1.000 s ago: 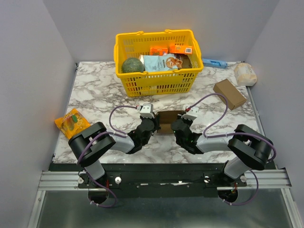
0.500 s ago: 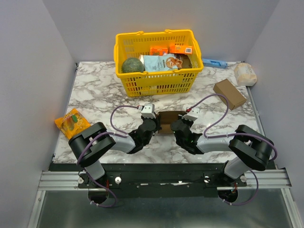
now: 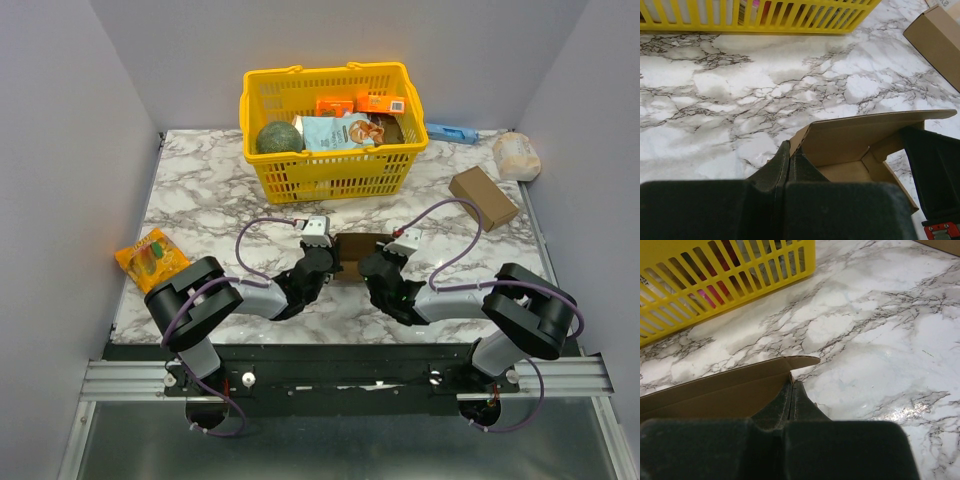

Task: Fold the paper box

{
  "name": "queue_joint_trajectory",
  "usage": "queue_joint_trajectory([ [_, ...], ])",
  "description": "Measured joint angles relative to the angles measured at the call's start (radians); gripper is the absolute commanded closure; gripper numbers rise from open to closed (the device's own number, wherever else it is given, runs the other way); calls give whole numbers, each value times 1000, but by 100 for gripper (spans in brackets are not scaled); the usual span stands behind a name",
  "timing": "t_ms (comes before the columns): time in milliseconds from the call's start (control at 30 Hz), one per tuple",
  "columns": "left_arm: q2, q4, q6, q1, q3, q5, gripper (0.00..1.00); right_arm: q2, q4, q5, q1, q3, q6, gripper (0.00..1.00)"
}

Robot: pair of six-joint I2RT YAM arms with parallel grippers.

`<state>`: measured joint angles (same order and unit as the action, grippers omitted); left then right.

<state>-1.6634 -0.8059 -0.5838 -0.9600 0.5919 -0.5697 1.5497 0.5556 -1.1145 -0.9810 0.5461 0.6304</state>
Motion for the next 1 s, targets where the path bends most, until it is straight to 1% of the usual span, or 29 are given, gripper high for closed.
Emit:
queue_joint_trajectory([
  [200,3,16,8,0,7,0,100,-2,-5,-1,0,0,3,100],
  [400,10,53,26,-6,22,3,100,-32,-45,-1,-4,0,4,100],
  [567,10,106,65,-8,56,8,100,-39,-37,-7,-4,0,-43,100],
  [667,10,124,84,1,70,24,100,-39,1,-18,-4,-1,-87,99],
  [833,11,121,87,50,72,84,100,2,134,-17,-6,-5,-160,100],
  [1000,13,119,80,69,72,126,100,15,192,-18,-6,-17,-190,100],
])
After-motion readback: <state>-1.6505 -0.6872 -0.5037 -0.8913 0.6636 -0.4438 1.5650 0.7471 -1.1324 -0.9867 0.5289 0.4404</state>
